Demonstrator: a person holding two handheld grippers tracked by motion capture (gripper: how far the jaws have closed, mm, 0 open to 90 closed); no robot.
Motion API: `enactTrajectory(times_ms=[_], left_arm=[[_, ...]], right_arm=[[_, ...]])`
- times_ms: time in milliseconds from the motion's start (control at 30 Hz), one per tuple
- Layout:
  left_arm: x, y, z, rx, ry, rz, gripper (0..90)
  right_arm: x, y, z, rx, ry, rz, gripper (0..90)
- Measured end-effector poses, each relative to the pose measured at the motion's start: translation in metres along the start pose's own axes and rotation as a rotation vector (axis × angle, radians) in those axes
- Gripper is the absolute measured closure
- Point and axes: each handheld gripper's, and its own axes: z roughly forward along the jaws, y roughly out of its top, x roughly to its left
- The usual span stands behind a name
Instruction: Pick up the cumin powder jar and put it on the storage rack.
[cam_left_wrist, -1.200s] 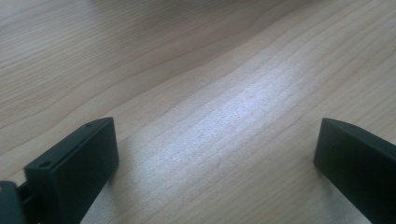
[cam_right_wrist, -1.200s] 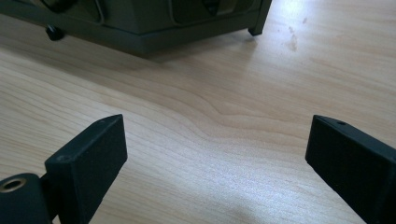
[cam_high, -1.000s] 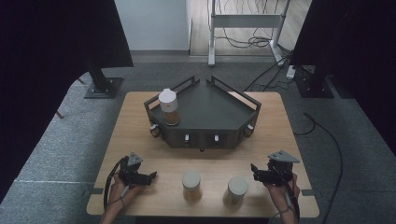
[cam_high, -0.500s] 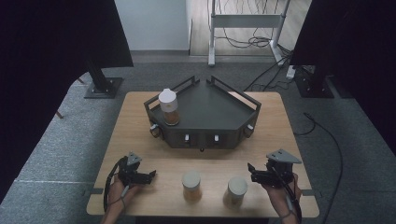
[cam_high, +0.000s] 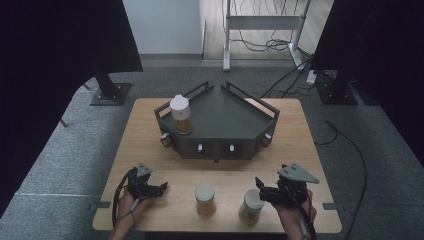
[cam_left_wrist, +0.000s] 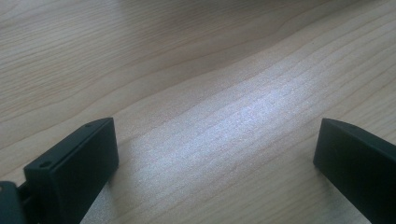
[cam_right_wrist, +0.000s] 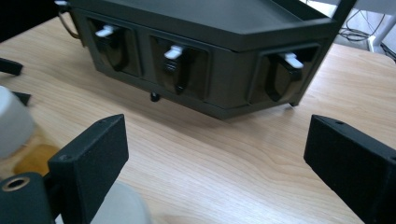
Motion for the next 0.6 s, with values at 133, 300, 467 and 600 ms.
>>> enactTrajectory(times_ms=[133,300,467,600], left_arm=[[0.000,0.000,0.000,0.000,-0.002,0.002,0.0],[0.001,0.000,0.000,0.000,-0.003,0.003,0.0],[0.001,0.000,0.000,0.000,-0.003,0.003,0.0],[0.001,0.000,0.000,0.000,-0.003,0.003,0.0]], right_arm=[[0.014,0.001,-0.003,-0.007,0.004,-0.010,6.1],[0.030,0.000,-0.005,-0.020,0.000,-0.005,6.1],[0.043,-0.001,-0.004,-0.021,0.013,0.009,6.1],[0.054,-0.002,0.000,-0.017,0.026,0.014,6.1]])
